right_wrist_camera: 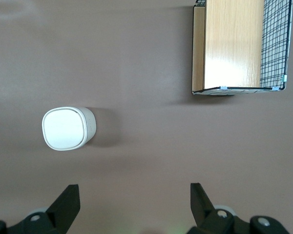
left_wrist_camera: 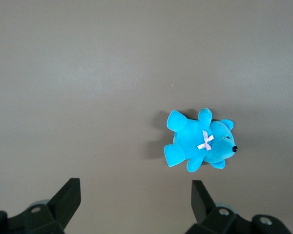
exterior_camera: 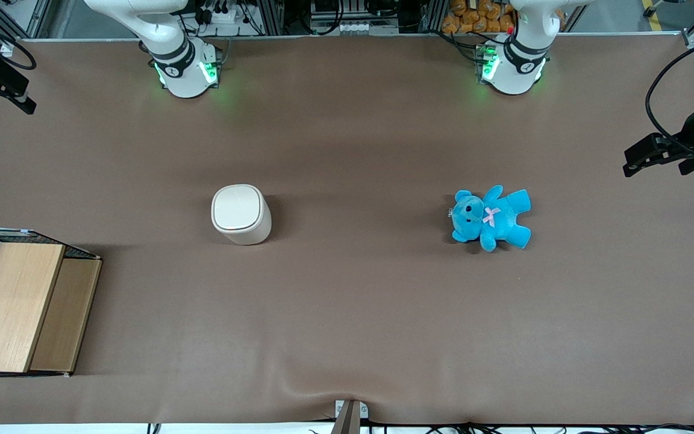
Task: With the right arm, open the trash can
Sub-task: 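Move the right gripper over the white trash can's lid and lower it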
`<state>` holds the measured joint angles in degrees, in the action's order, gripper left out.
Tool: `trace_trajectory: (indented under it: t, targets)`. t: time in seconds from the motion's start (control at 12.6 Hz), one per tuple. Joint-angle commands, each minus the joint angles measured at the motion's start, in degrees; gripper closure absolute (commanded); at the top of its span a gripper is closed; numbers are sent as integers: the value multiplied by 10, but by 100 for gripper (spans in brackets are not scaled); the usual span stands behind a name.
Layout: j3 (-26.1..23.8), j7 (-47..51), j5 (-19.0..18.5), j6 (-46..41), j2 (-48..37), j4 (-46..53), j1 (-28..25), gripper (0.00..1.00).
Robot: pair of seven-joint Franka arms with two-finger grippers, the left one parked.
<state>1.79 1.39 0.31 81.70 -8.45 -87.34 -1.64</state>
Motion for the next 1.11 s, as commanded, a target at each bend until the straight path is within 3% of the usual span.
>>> trace_trajectory:
  t: [0.0, 0.24, 0.8, 0.95, 1.03]
  targets:
    - [-6, -4, -9, -7, 3, 12, 3, 0]
    - [-8, -2, -1, -2, 5, 12, 0, 0]
    - [-9, 30, -1, 28, 56, 11, -89, 0]
    - [-9, 82, -3, 40, 83, 11, -124, 11]
    - [-8, 85, -5, 51, 97, 9, -136, 28]
